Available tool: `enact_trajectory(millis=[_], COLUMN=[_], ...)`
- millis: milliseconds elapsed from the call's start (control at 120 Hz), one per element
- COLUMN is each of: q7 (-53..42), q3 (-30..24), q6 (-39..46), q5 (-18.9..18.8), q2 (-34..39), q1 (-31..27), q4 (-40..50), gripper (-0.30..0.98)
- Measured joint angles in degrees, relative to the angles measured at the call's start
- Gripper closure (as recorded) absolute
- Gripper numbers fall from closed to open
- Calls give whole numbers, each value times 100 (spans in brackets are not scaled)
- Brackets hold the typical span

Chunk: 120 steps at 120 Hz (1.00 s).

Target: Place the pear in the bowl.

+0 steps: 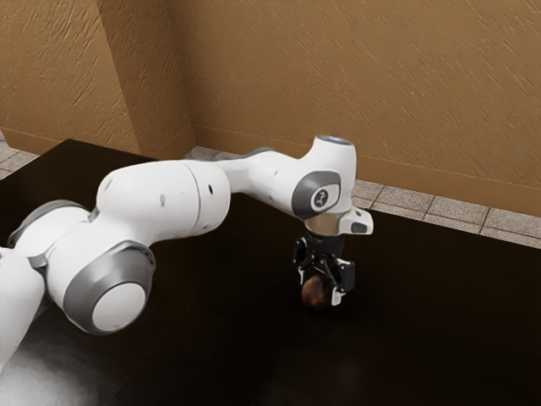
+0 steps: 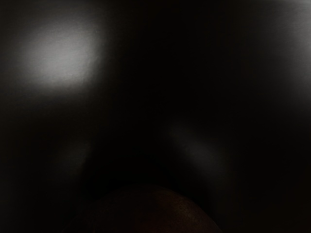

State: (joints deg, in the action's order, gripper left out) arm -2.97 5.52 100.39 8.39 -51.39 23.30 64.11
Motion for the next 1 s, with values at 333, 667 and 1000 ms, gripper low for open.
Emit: enact_trajectory(millis=[333,667,1000], q7=[-31,-18,-222], q3=[10,124,126], q6=[39,-265,-614], q5=[4,-134,-585], q2=[-24,363,1239], q1=[-27,-28,-1080], q4=[59,59,613], gripper=[23,41,42])
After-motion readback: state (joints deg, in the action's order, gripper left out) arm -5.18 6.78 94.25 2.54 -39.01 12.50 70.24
